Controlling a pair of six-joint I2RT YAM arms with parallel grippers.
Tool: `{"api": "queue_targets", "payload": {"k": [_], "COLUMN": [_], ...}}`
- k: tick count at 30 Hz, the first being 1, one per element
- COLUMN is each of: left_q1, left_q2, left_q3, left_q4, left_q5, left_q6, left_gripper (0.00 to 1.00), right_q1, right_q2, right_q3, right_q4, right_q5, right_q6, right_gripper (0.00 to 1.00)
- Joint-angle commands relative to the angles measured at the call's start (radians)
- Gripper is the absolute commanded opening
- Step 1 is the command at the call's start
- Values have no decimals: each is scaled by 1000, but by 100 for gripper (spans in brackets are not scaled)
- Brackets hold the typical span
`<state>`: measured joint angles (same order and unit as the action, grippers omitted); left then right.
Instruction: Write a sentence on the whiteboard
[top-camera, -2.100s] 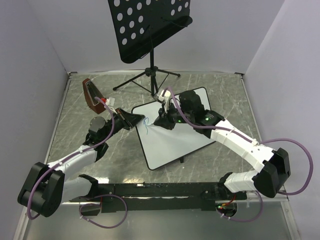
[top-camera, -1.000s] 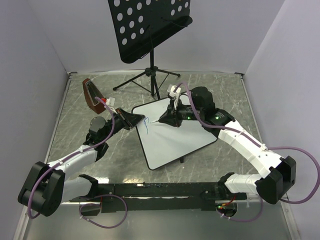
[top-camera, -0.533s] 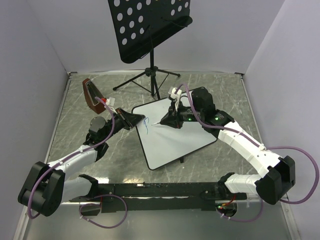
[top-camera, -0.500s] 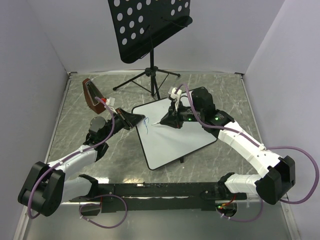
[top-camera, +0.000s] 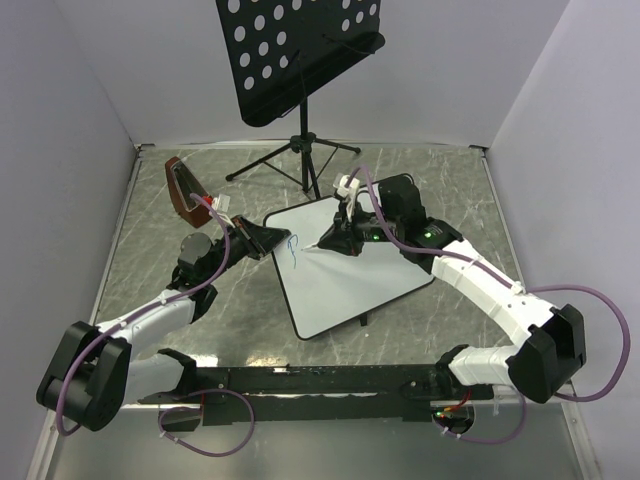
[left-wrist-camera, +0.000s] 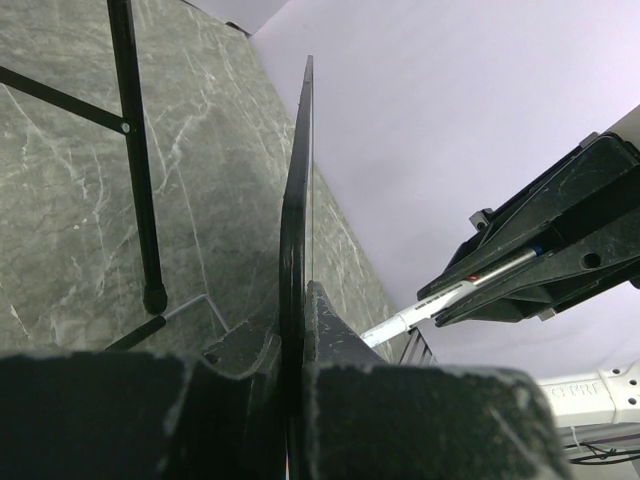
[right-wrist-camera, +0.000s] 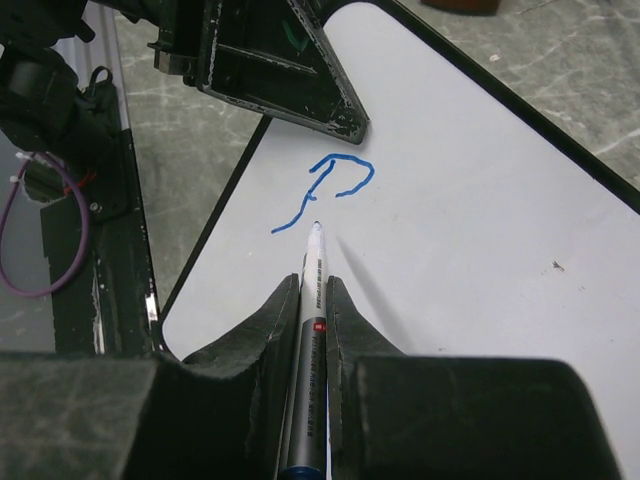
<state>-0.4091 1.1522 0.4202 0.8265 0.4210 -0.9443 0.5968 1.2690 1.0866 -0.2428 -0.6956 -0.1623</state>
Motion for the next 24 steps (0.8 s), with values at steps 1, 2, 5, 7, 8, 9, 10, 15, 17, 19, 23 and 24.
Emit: {"api": "queue_targets", "payload": {"k": [1,2,5,7,8,9,10,15,17,19,23,24], "left_q1": [-5,-5,-5,-5,-5,-4,-5,-5,-5,-5,-5,-5], "left_q2": [-5,-6,-11,-11,-11,-12,-11,-11,-9,-9,-12,-14], "left_q3": [19,20,17,15,14,12,12,14,12,9,8,8], "left_q4": [131,128,126,125,129,129,129,132,132,137,135,134], "left_q5": [13,13,13,12,12,13,13,15,16,16,16,18], "left_q6": [24,25,25,25,22,22,22,22,22,22,21,22], "left_gripper": [1,1,1,1,1,1,1,1,1,1,1,1], "right_q1": [0,3,8,9,8,8,9,8,9,9,9,9], "right_q2": [9,10,18,27,30,33,41,58,63,63,59,59], "right_q3": [39,38,41,45,50,53,58,71,73,73,72,73], "right_q4": [53,53,60,62,63,63,66,79,83,94,115,114], "right_q5": [-9,-7,10,36,44,48,56,82,90,105,136,143], "right_q6": [-14,-13,-10,-6,-5,-5,-2,7,17,30,50,53], "right_gripper": [0,0,0,0,0,0,0,0,0,0,0,0]}}
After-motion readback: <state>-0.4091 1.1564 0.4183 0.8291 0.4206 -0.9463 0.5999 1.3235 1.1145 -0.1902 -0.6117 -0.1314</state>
